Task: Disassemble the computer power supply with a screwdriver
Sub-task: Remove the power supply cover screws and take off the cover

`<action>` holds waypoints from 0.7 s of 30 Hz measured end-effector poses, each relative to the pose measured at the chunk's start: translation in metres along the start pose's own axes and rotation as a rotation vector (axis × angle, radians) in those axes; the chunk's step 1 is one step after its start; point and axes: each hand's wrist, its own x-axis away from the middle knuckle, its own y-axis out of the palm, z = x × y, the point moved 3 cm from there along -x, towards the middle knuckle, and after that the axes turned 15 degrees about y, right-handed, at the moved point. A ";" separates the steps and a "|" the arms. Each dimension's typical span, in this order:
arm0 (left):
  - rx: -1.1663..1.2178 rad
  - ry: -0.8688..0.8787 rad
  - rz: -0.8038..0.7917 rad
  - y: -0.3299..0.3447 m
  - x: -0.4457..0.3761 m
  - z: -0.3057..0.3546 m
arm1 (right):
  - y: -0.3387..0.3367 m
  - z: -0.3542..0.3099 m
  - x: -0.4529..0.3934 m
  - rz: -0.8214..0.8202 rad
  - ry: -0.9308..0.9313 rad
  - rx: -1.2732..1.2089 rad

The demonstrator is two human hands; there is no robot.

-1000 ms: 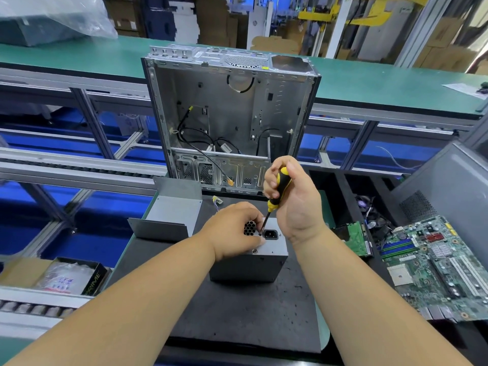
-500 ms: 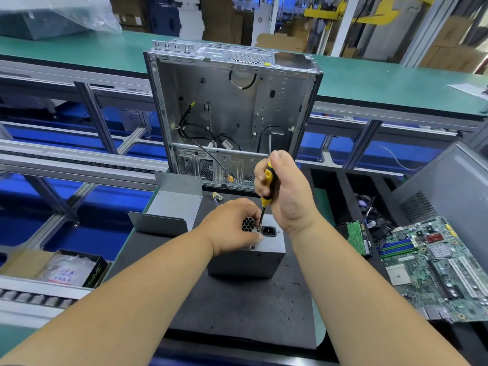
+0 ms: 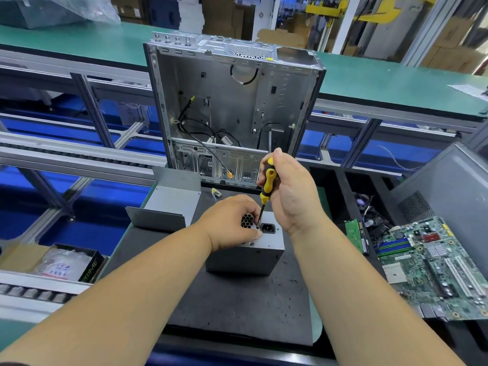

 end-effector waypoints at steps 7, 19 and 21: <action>0.017 0.009 -0.003 -0.001 0.000 0.001 | -0.006 0.002 -0.004 0.077 -0.080 -0.140; 0.007 0.015 -0.009 0.000 -0.002 -0.002 | -0.007 0.001 -0.002 -0.033 -0.045 -0.017; 0.010 0.014 -0.006 0.000 -0.003 -0.003 | -0.004 0.004 0.002 -0.062 -0.042 0.001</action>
